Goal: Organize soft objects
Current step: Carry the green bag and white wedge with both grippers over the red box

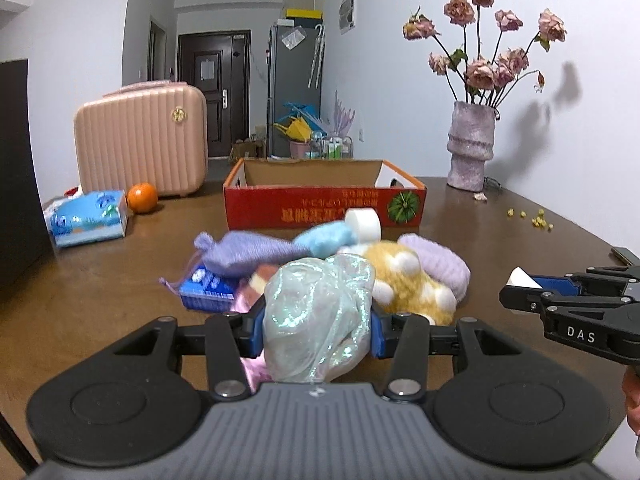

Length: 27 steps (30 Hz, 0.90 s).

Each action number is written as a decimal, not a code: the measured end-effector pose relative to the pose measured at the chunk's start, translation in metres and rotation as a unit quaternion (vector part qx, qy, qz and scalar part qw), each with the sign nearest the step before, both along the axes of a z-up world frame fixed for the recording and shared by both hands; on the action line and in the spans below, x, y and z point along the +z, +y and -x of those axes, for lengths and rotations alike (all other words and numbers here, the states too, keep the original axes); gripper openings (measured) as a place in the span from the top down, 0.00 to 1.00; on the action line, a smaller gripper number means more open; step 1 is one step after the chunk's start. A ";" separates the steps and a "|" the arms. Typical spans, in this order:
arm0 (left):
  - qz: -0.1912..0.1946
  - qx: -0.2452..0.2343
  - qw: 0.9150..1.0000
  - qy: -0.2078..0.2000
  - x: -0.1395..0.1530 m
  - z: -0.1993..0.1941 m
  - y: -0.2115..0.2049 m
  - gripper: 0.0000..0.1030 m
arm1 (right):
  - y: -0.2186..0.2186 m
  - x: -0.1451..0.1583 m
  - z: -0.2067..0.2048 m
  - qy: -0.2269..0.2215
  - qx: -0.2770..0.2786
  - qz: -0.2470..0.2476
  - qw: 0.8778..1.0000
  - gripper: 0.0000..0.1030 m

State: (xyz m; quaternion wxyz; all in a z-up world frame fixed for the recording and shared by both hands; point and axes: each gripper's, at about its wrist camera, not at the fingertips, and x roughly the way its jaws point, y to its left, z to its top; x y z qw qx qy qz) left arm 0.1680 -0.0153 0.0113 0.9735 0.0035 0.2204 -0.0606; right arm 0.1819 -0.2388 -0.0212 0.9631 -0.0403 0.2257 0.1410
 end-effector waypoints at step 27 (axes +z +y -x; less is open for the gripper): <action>-0.012 0.010 0.999 -0.035 0.045 -0.097 0.023 0.54 | 0.018 0.044 -0.082 -0.034 -0.014 -0.008 0.999 0.77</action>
